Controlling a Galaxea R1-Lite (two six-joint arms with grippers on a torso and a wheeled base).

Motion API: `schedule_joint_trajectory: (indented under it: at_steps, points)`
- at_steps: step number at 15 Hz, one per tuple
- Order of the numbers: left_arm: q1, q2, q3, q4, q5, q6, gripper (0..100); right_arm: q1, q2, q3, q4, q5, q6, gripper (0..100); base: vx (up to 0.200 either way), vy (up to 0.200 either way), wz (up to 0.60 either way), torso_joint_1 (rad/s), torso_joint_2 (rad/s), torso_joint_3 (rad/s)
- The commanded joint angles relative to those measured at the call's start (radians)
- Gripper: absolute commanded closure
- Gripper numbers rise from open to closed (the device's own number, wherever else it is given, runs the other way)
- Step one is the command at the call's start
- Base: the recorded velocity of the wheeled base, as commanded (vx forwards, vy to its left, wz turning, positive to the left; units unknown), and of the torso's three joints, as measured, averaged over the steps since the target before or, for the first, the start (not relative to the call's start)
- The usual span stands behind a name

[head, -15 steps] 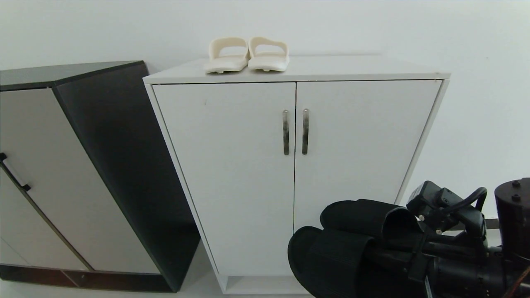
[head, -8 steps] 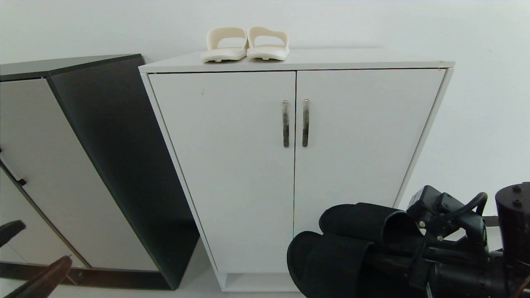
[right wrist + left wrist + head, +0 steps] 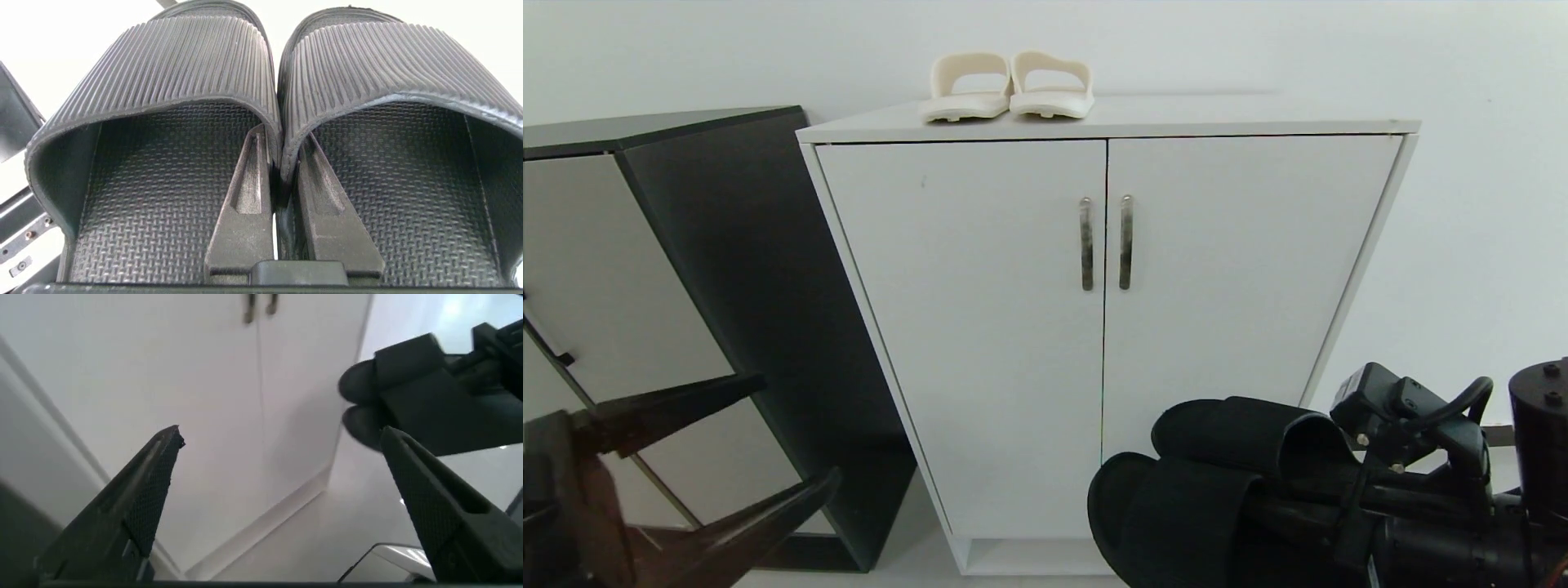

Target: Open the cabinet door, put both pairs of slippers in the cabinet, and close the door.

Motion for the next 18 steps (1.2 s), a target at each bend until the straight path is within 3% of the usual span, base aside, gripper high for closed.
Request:
schedule_joint_trajectory:
  at_steps: [1,3,6,10,12,14,16,17,18]
  points:
    - [-0.147,0.189,-0.069,-0.07,0.062,-0.002,0,0.001,-0.002,0.0,-0.004,0.0,0.0,100,0.0,0.0,0.0,0.0,0.0,0.0]
    - [-0.247,0.298,-0.107,-0.142,0.119,-0.004,0,0.001,0.003,0.001,-0.007,0.0,0.0,100,0.0,0.0,0.0,0.0,0.0,0.0]
    - [-0.345,0.393,-0.171,-0.2,0.132,-0.014,0,0.001,0.006,0.006,-0.006,0.0,0.0,100,0.0,0.0,0.0,0.0,0.0,0.0]
    - [-0.354,0.53,-0.385,-0.185,0.114,-0.046,0,0.001,0.01,0.008,-0.006,0.006,0.0,100,0.0,0.0,0.0,0.0,0.0,0.0]
    - [-0.348,0.602,-0.481,-0.153,0.059,-0.112,0,0.001,0.02,0.009,-0.006,0.006,0.0,100,0.0,0.0,0.0,0.0,0.0,0.0]
    - [-0.345,0.679,-0.589,-0.122,0.024,-0.122,0,0.001,0.02,0.012,-0.004,0.006,0.0,100,0.0,0.0,0.0,0.0,0.0,0.0]
    - [-0.341,0.722,-0.705,-0.015,0.016,-0.123,0,0.003,0.023,0.014,-0.004,0.004,-0.002,100,0.0,0.0,0.0,0.0,0.0,0.0]
    - [-0.341,0.735,-0.76,0.048,-0.018,-0.132,0,0.008,0.023,0.017,-0.006,0.006,-0.002,100,0.0,0.0,0.0,0.0,0.0,0.0]
    - [-0.338,0.751,-0.816,0.082,-0.059,-0.171,0,0.008,0.023,0.017,-0.004,0.006,-0.002,100,0.0,0.0,0.0,0.0,0.0,0.0]
